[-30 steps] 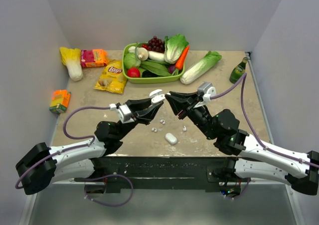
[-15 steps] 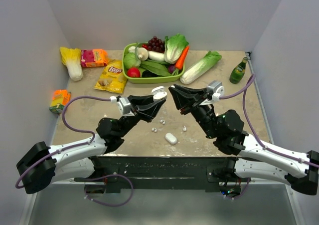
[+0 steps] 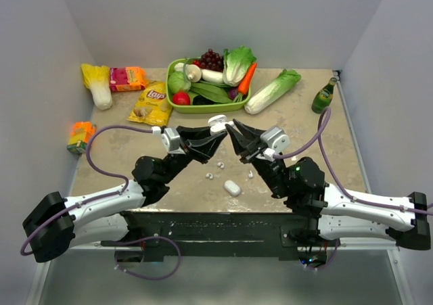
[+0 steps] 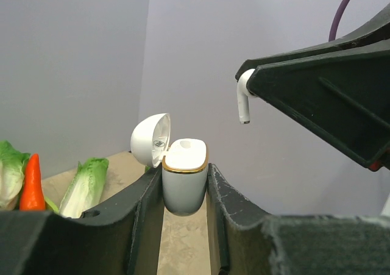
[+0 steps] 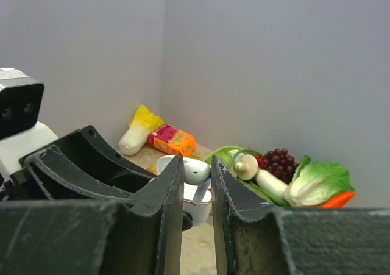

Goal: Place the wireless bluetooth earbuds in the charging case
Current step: Insert the right earbud into the right side groove of the charging case.

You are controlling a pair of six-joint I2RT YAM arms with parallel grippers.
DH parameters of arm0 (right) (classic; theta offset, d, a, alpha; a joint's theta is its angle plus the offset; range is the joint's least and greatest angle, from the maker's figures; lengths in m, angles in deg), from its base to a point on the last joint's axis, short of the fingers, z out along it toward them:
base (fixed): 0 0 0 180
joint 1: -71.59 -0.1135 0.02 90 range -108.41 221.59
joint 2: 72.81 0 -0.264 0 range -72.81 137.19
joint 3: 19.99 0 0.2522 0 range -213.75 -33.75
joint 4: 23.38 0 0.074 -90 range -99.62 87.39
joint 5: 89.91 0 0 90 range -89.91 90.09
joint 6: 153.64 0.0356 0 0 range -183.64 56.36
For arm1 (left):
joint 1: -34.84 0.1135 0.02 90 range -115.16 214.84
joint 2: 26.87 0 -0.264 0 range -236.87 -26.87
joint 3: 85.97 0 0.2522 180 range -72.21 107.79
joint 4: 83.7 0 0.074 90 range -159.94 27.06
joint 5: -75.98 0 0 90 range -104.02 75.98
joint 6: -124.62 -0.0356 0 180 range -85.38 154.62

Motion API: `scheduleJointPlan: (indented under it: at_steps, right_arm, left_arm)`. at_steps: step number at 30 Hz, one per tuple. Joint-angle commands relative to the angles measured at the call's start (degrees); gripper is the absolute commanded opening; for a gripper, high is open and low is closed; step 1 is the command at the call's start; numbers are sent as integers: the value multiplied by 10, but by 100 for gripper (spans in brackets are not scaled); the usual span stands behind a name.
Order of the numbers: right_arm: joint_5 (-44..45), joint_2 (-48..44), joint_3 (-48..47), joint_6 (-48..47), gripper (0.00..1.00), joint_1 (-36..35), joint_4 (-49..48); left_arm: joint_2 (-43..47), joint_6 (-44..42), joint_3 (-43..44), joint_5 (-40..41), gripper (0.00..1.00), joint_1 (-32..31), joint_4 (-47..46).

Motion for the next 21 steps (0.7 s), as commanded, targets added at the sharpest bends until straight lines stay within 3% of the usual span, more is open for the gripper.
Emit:
scheduleJointPlan:
  at_steps: [1,7,13,21]
  right_arm:
    - [33,-15,-25,-57,0,-4,-26]
    - [-8,-18,-46,1,0,-4,77]
    - [-14,-18,-47,43,0,-3,112]
    - [-24,-6,-83,107,0,-3,200]
  left_arm:
    - [4,9,0,1,0,-2,-30]
    - [8,-19,-31,-26,0,-2,-74]
    - [2,-42,-68,-51,0,-2,-139]
    - [17,-47,-70,-52,0,-2,-110]
